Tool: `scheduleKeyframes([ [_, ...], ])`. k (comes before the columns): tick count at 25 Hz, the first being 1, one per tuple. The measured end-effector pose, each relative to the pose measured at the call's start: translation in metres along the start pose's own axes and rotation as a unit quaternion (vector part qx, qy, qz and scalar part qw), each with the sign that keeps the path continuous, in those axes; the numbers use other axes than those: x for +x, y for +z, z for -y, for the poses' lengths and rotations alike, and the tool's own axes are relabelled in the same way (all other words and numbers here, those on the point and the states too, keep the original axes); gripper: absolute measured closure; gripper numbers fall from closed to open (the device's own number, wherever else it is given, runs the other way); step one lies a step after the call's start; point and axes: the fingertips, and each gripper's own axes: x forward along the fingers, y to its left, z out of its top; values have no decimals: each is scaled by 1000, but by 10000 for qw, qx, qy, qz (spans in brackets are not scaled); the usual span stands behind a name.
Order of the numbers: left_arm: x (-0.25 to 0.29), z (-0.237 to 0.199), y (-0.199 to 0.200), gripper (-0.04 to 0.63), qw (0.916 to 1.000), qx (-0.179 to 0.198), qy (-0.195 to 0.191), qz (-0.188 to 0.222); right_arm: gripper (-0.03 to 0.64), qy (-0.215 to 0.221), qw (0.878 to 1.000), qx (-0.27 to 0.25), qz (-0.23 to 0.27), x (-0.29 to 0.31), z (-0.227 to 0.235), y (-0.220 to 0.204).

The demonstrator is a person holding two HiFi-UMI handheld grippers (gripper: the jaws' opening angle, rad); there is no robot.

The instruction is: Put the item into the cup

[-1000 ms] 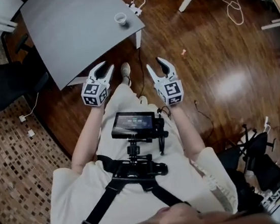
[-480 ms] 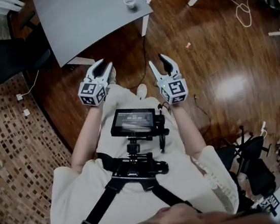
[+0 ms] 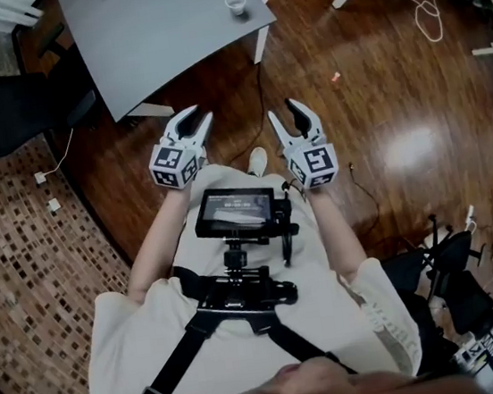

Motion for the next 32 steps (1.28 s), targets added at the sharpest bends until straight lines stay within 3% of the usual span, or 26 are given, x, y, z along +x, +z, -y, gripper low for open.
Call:
scheduleKeyframes([
  [7,-7,-26,15,472,9990,162,-417,-8,416,-362,9993,-74,-71,19,-16,-14],
  [15,-15,-96,17,472,9972,263,-695,-110,416,-596,9981,74,-118,71,-56,-22],
  [25,-10,-102,7,472,9965,222,-764,-244,416,-636,9977,110,-217,75,-60,-23],
  [32,-7,-99,1,472,9961,196,-812,-296,414,-438,9982,33,-415,85,-69,-30],
])
